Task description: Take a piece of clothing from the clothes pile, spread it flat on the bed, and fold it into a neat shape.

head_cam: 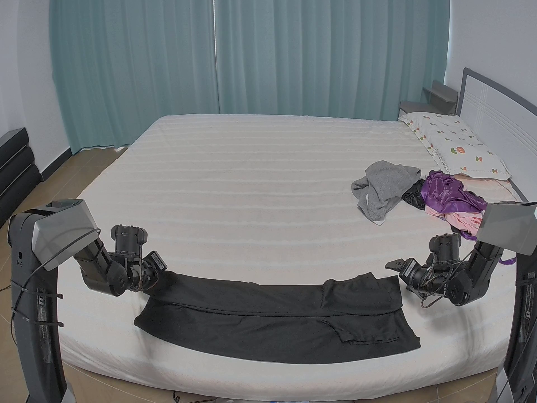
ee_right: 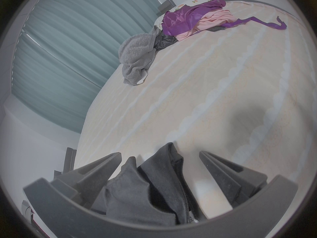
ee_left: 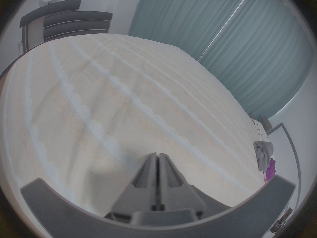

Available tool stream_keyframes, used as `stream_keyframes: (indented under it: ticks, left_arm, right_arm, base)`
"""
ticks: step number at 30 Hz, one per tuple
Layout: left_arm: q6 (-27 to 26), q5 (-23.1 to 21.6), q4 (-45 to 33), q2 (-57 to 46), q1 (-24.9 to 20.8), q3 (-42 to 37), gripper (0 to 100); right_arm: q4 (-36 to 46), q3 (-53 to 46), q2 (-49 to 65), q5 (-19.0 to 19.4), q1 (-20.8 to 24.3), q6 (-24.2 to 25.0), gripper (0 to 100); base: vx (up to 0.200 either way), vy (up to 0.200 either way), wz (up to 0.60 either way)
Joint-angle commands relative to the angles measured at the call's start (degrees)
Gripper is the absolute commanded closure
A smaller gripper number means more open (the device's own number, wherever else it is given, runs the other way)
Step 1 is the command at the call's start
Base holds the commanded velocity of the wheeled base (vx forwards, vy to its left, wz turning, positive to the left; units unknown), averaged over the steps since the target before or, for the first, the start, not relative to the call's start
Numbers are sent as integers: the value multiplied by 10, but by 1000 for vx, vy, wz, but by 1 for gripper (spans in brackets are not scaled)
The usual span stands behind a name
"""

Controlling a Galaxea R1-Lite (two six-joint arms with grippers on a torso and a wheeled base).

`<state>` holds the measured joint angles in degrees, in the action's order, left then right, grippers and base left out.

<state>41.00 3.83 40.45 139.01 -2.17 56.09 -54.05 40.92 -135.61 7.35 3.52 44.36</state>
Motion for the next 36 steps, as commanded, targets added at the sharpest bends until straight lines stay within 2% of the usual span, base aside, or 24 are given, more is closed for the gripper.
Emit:
stream_keyframes:
  ticks: [1, 3, 10, 21, 22, 27, 36]
  left_arm:
    - [5, 23, 0, -1, 5, -7, 100]
    - [8, 43, 5, -3, 12, -7, 100]
    - [22, 44, 22, -1, 10, -9, 100]
    - [23, 44, 21, 2, 8, -10, 100]
    - [23, 43, 21, 1, 8, -11, 100]
    - [24, 43, 21, 0, 7, -14, 100]
    - [24, 40, 21, 0, 7, -15, 100]
  right_arm:
    - [1, 15, -18, -1, 5, -2, 0]
    - [4, 22, -20, -1, 8, -3, 0]
    - [7, 40, -32, -2, 10, -7, 0]
    - [10, 54, -47, -3, 10, -41, 0]
    - [10, 55, -48, -4, 10, -47, 100]
    - [18, 55, -49, -30, 18, -53, 100]
    - [11, 55, -43, -39, 6, -48, 100]
  base:
    - [0, 0, 0]
    - [0, 0, 0]
    - [0, 0, 0]
    - [0, 0, 0]
    - [0, 0, 0]
    - [0, 0, 0]
    - [0, 0, 0]
